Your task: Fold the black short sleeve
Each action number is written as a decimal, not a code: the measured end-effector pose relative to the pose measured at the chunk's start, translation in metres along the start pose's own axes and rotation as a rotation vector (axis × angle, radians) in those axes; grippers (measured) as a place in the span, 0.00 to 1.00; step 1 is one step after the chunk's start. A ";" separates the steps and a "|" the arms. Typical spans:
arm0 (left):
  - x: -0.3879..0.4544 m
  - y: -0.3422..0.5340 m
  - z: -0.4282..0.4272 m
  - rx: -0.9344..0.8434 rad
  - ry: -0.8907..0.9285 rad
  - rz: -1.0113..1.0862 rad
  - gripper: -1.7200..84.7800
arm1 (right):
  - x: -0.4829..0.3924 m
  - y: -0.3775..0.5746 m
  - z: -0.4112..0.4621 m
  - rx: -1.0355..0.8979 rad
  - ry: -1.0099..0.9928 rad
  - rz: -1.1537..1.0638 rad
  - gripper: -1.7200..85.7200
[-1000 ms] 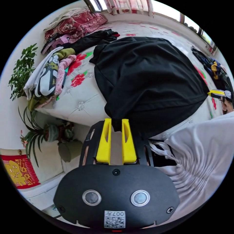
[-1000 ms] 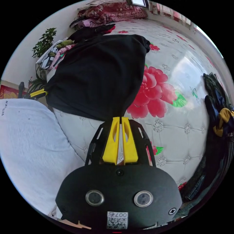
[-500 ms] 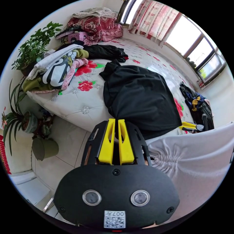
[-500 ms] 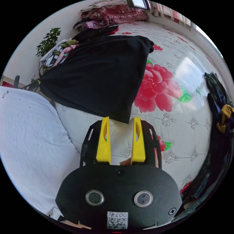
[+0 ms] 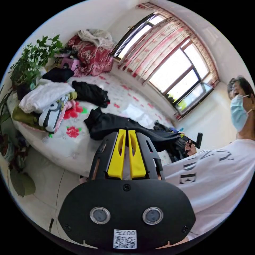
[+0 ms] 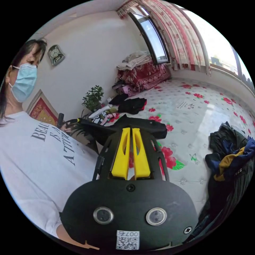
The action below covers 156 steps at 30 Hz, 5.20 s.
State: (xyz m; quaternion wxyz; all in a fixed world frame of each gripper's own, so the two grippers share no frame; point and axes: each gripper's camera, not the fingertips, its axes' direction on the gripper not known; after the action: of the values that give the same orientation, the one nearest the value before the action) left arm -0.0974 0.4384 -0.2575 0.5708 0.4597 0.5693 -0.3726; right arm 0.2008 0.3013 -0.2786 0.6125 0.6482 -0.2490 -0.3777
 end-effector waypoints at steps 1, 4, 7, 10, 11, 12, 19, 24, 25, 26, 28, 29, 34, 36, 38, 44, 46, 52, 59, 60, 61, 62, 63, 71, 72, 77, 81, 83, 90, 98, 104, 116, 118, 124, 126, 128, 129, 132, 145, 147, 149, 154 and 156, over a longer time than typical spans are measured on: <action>0.005 -0.004 -0.010 0.026 0.012 0.018 0.01 | -0.013 -0.007 -0.025 0.064 -0.007 -0.029 0.02; 0.017 -0.024 -0.045 0.132 0.038 0.086 0.01 | -0.027 -0.027 -0.057 0.135 0.001 -0.056 0.02; -0.002 -0.058 -0.038 0.155 0.001 0.131 0.01 | -0.010 -0.061 -0.043 0.104 0.041 -0.065 0.02; -0.052 -0.115 0.009 0.116 -0.020 0.015 0.01 | 0.021 -0.118 -0.001 0.026 0.069 -0.051 0.02; -0.068 -0.144 0.028 0.093 -0.010 -0.042 0.01 | 0.029 -0.144 0.010 0.015 0.094 -0.051 0.02; -0.076 -0.172 0.038 0.099 -0.003 -0.084 0.01 | 0.030 -0.157 0.012 0.023 0.121 -0.047 0.02; 0.010 -0.254 -0.060 0.413 0.096 0.166 0.01 | -0.037 -0.222 -0.106 0.438 0.149 -0.251 0.02; 0.062 -0.199 -0.128 0.530 0.111 0.395 0.01 | -0.067 -0.161 -0.166 0.591 0.103 -0.410 0.02; 0.063 -0.190 -0.130 0.531 0.115 0.406 0.01 | -0.069 -0.143 -0.172 0.573 0.093 -0.419 0.02; 0.065 -0.170 -0.133 0.527 0.115 0.420 0.01 | -0.069 -0.123 -0.173 0.542 0.091 -0.425 0.02; 0.060 -0.140 -0.128 0.498 0.109 0.406 0.01 | -0.067 -0.090 -0.166 0.473 0.092 -0.411 0.02; 0.054 -0.119 -0.121 0.461 0.098 0.388 0.01 | -0.063 -0.066 -0.157 0.415 0.097 -0.391 0.02; 0.006 -0.029 -0.063 0.198 0.006 0.266 0.01 | -0.020 0.042 -0.088 0.097 0.147 -0.106 0.02; -0.029 0.010 -0.021 0.007 -0.030 0.123 0.01 | 0.003 0.084 -0.053 -0.049 0.146 0.053 0.02; -0.054 0.036 0.006 -0.110 -0.031 0.020 0.01 | 0.025 0.134 -0.014 -0.188 0.141 0.201 0.02; -0.093 0.059 0.045 -0.312 0.019 -0.118 0.01 | 0.067 0.177 0.032 -0.303 0.039 0.355 0.02; -0.100 0.043 0.052 -0.319 0.019 -0.109 0.01 | 0.082 0.167 0.043 -0.313 0.020 0.334 0.02; -0.159 -0.052 0.124 -0.294 0.015 -0.160 0.02 | 0.169 0.096 0.093 -0.215 0.041 0.292 0.02; -0.227 -0.137 0.210 -0.262 -0.191 -0.324 0.11 | 0.272 0.084 0.181 -0.248 0.240 0.542 0.05; -0.229 -0.137 0.210 -0.270 -0.212 -0.309 0.11 | 0.273 0.089 0.186 -0.258 0.233 0.531 0.05; -0.230 -0.135 0.209 -0.273 -0.209 -0.300 0.11 | 0.272 0.100 0.196 -0.281 0.201 0.508 0.06; -0.230 -0.128 0.207 -0.284 -0.196 -0.283 0.11 | 0.270 0.114 0.206 -0.313 0.167 0.489 0.06; -0.230 -0.117 0.206 -0.306 -0.193 -0.268 0.11 | 0.268 0.121 0.212 -0.334 0.157 0.479 0.07; -0.219 -0.062 0.245 -0.465 -0.359 -0.220 0.09 | 0.259 0.186 0.284 -0.600 0.246 0.334 0.05; -0.222 -0.061 0.251 -0.466 -0.442 -0.226 0.06 | 0.261 0.187 0.286 -0.598 0.285 0.329 0.04; -0.231 -0.060 0.242 -0.453 -0.472 -0.271 0.01 | 0.282 0.211 0.262 -0.530 0.266 0.442 0.02; -0.230 -0.027 0.210 -0.437 -0.414 -0.371 0.01 | 0.279 0.250 0.237 -0.456 0.215 0.561 0.02; -0.227 -0.010 0.201 -0.417 -0.390 -0.384 0.01 | 0.270 0.270 0.234 -0.430 0.211 0.559 0.03; -0.258 -0.027 0.173 -0.285 -0.360 -0.422 0.10 | 0.247 0.224 0.253 -0.367 0.371 0.381 0.06; -0.306 -0.113 0.252 -0.262 -0.296 -0.281 0.16 | 0.173 0.067 0.467 -0.397 -0.035 -0.100 0.07; -0.322 -0.128 0.299 -0.340 -0.408 -0.278 0.13 | 0.137 0.022 0.624 -0.552 -0.047 -0.263 0.09; -0.288 -0.088 0.238 -0.123 -0.315 -0.102 0.01 | 0.146 0.037 0.637 -0.544 -0.102 -0.343 0.02; -0.260 -0.079 0.225 -0.090 -0.280 0.020 0.01 | 0.154 0.037 0.608 -0.474 -0.130 -0.331 0.02; -0.212 -0.035 0.270 -0.321 -0.130 0.301 0.04 | 0.213 0.088 0.555 -0.497 -0.054 -0.120 0.04; -0.217 -0.013 0.302 -0.470 -0.186 0.303 0.08 | 0.234 0.108 0.541 -0.537 -0.026 -0.016 0.05; -0.215 -0.003 0.311 -0.535 -0.218 0.334 0.09 | 0.257 0.128 0.495 -0.457 0.019 0.097 0.06; -0.212 -0.002 0.309 -0.534 -0.222 0.347 0.09 | 0.263 0.132 0.481 -0.433 0.040 0.127 0.07; -0.205 -0.004 0.294 -0.497 -0.194 0.337 0.09 | 0.300 0.161 0.401 -0.298 0.187 0.308 0.08; -0.214 -0.009 0.263 -0.434 -0.245 0.089 0.08 | 0.428 0.291 0.232 0.199 0.175 1.068 0.12; -0.215 -0.009 0.263 -0.445 -0.262 0.067 0.07 | 0.430 0.287 0.238 0.182 0.194 1.090 0.11; -0.215 -0.008 0.263 -0.448 -0.280 0.053 0.07 | 0.435 0.283 0.237 0.210 0.219 1.121 0.08; -0.220 -0.008 0.262 -0.442 -0.281 -0.013 0.06 | 0.412 0.225 0.236 0.160 0.245 0.875 0.03; -0.220 -0.009 0.262 -0.430 -0.280 -0.026 0.05 | 0.375 0.185 0.252 0.017 0.292 0.594 0.03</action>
State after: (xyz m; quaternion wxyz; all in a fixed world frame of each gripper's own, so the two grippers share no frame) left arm -0.0423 0.1659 -0.0591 0.7237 0.2646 0.5567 -0.3103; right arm 0.2481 -0.1693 -0.1576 0.7197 0.5997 -0.3398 -0.0836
